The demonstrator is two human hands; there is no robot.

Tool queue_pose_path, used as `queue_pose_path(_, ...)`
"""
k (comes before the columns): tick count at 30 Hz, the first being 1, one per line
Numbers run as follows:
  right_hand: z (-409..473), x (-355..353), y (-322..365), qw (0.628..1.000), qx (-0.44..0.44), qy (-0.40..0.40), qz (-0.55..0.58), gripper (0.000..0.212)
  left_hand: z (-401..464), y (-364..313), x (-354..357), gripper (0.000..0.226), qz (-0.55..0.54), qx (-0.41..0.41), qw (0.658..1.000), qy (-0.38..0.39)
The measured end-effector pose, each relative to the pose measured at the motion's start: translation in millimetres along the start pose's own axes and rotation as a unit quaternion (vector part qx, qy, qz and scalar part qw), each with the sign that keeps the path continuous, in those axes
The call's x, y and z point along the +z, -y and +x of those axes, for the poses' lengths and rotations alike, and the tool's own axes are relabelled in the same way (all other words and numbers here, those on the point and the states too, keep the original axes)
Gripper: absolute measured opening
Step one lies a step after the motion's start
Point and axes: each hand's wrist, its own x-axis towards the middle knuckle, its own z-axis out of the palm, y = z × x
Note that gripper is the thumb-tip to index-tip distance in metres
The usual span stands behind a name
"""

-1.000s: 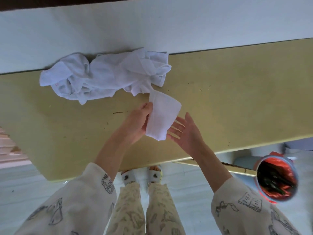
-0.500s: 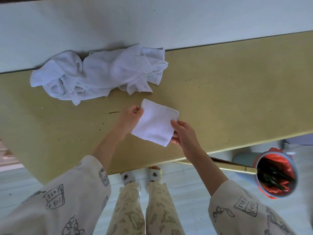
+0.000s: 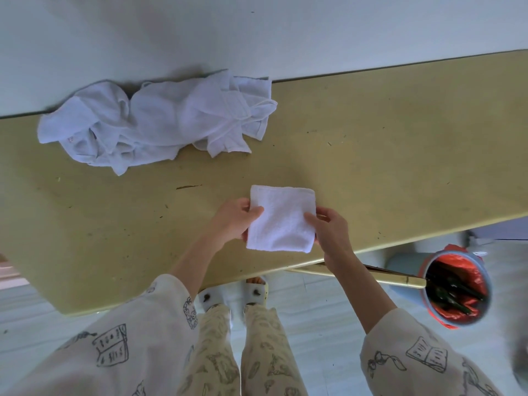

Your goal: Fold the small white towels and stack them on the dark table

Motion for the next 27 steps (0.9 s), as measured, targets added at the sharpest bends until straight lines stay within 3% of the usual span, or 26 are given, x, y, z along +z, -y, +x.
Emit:
queue_pose_path(4, 1, -1, 3, 0.997, -0.050, -0.021, -0.049, 0.034, 3, -1, -8, 0.036, 0.041, -0.010, 0.998, -0.044)
queue_pose_path(7, -4, -4, -5, 0.990, -0.086, -0.060, -0.098, 0.037, 10, -4, -13, 0.043, -0.048, -0.033, 0.996, -0.069)
queue_pose_path(10, -14, -10, -24, 0.984, -0.109, -0.045, -0.133, 0.043, 13, -3, -7, 0.043, -0.143, -0.077, 0.986, -0.022)
queue_pose_path(15, -27, -16, -54, 0.901, -0.268, 0.028, -0.339, 0.073, 4, 16, 8, 0.029, -0.235, -0.117, 0.965, -0.008)
queue_pose_path(18, -22, -16, -49, 0.911, -0.270, -0.014, -0.311, 0.059, 1, 21, 10, 0.026, -0.237, -0.114, 0.965, -0.020)
queue_pose_path(23, -10, -16, -51, 0.857, -0.361, -0.063, -0.363, 0.051, 4, 5, 5, 0.036, -0.253, -0.090, 0.963, -0.027)
queue_pose_path(27, -7, -19, -47, 0.894, -0.317, -0.100, -0.299, 0.043, 5, -6, 7, 0.035, -0.249, -0.059, 0.966, -0.041)
